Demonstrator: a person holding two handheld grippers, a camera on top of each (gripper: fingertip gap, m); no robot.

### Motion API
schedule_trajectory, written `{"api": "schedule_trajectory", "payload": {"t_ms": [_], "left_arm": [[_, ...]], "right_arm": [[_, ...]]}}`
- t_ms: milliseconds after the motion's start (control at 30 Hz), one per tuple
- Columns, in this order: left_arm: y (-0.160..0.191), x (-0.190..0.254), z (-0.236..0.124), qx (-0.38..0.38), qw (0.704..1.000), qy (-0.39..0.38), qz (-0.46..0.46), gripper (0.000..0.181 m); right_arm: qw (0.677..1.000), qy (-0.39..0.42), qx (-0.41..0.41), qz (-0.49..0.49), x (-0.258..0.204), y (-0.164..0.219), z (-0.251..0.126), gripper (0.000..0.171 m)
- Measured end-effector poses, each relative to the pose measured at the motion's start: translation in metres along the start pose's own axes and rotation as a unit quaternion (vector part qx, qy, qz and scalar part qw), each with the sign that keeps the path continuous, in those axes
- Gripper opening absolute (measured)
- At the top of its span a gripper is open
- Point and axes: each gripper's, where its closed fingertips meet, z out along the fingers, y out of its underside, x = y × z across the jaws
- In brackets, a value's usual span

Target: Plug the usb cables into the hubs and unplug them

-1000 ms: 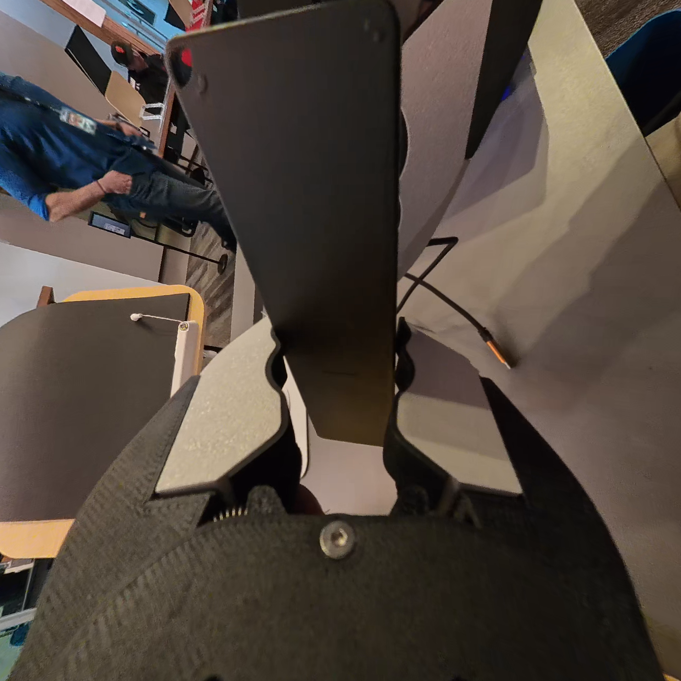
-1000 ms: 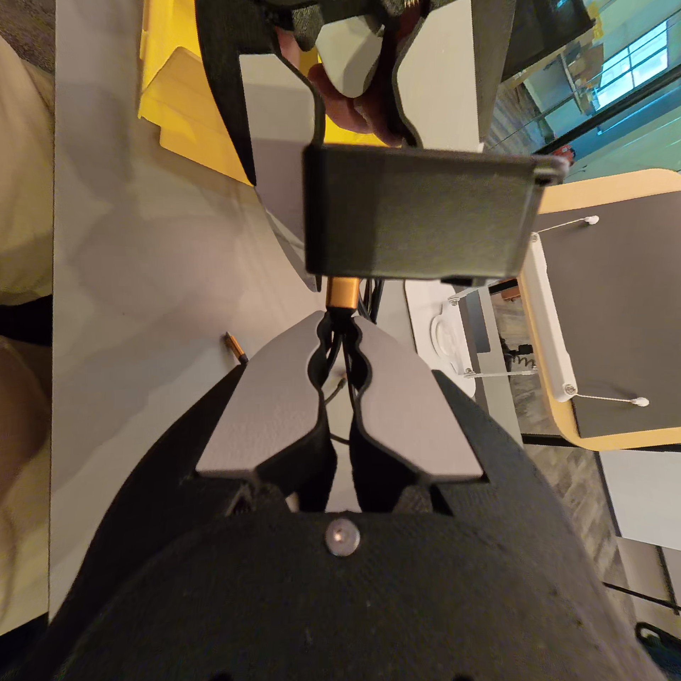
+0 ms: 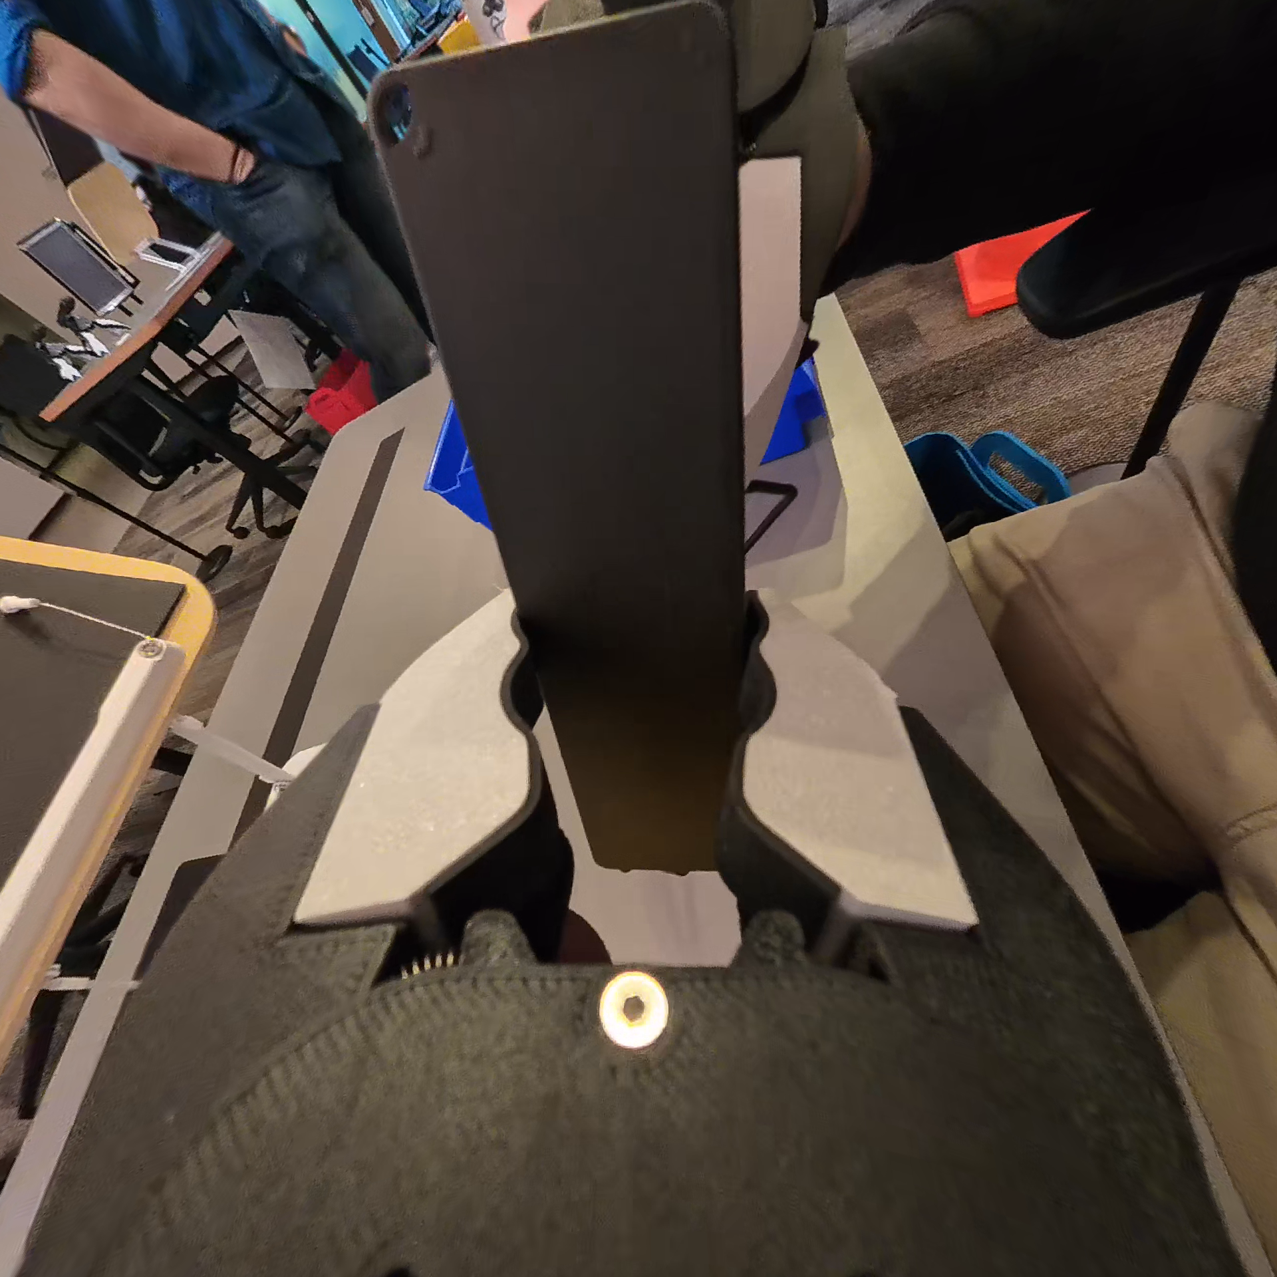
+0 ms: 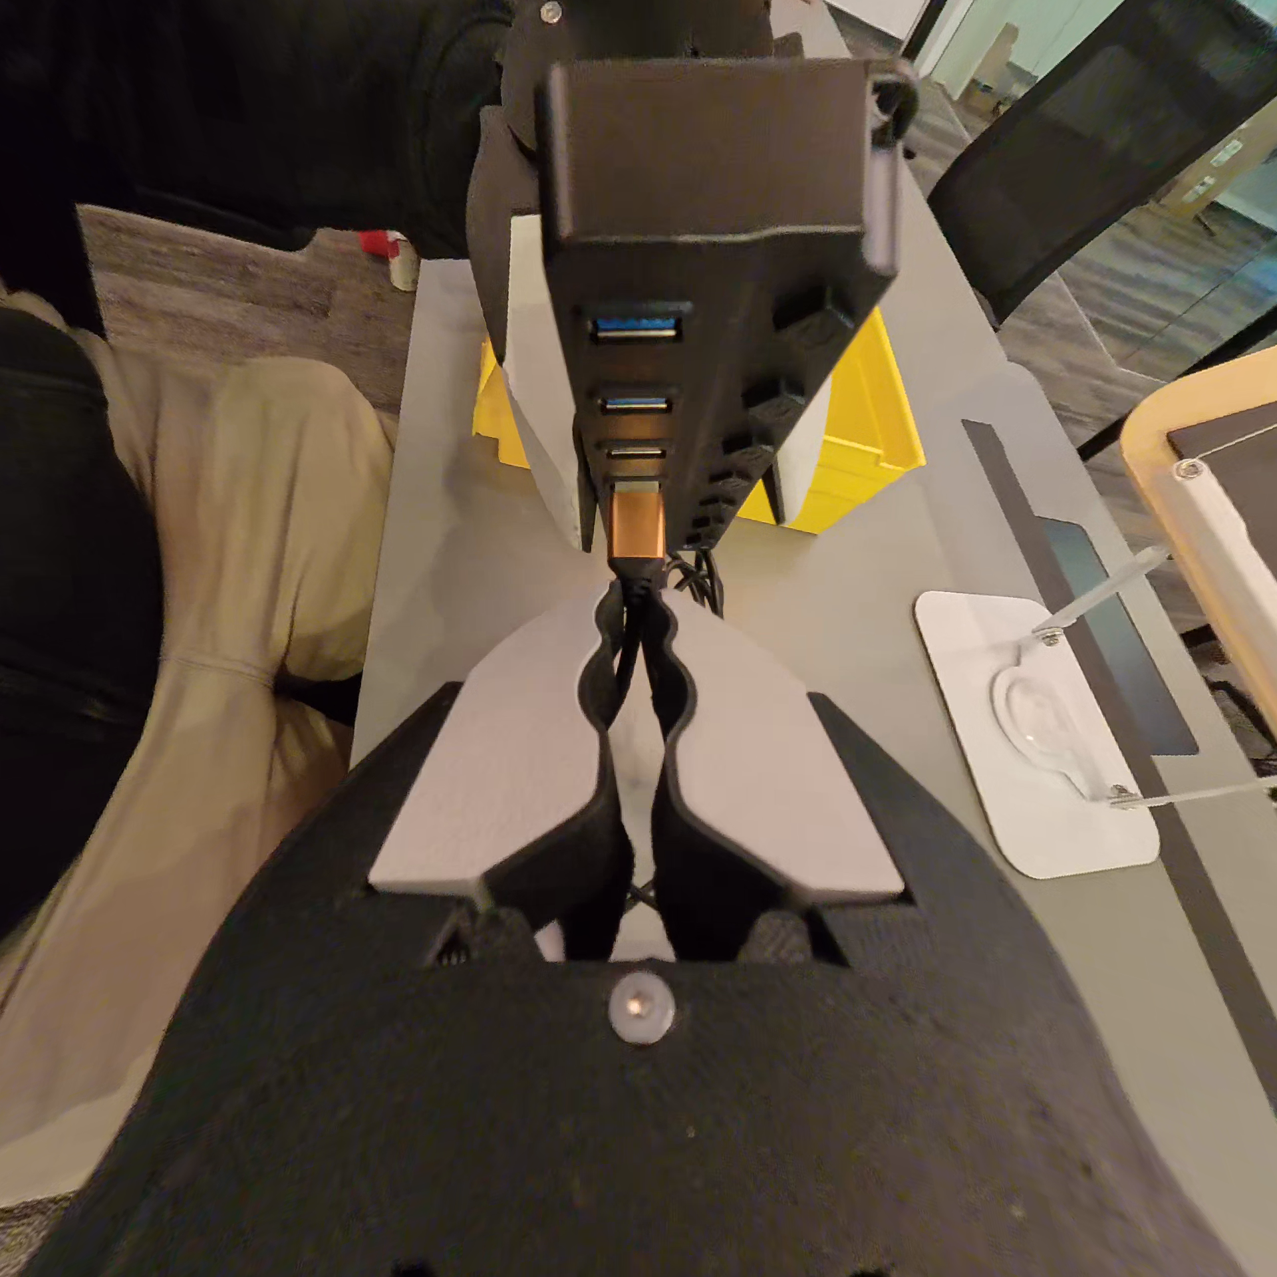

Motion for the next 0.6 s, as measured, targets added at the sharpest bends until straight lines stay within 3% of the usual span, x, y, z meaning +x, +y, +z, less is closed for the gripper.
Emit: {"api": "schedule_trajectory", "payload": {"t_ms": [233, 467, 600], "left_arm": [[-0.002, 0.003, 0.001, 0.007, 1.000, 0.015, -0.017, 0.056], [-0.004, -0.003, -0.006, 0.040, 0.998, 0.017, -0.049, 0.056], [0.000, -0.008, -0.008, 0.027, 0.998, 0.008, -0.054, 0.056]], "right_arm": [[1.000, -0.018, -0.008, 0.000, -0.001, 0.002, -0.003, 0.005], [0.997, 0.041, -0.035, -0.052, 0.001, -0.004, -0.006, 0.003], [0.998, 0.038, -0.043, -0.034, 0.005, -0.003, 0.002, 0.004]]}}
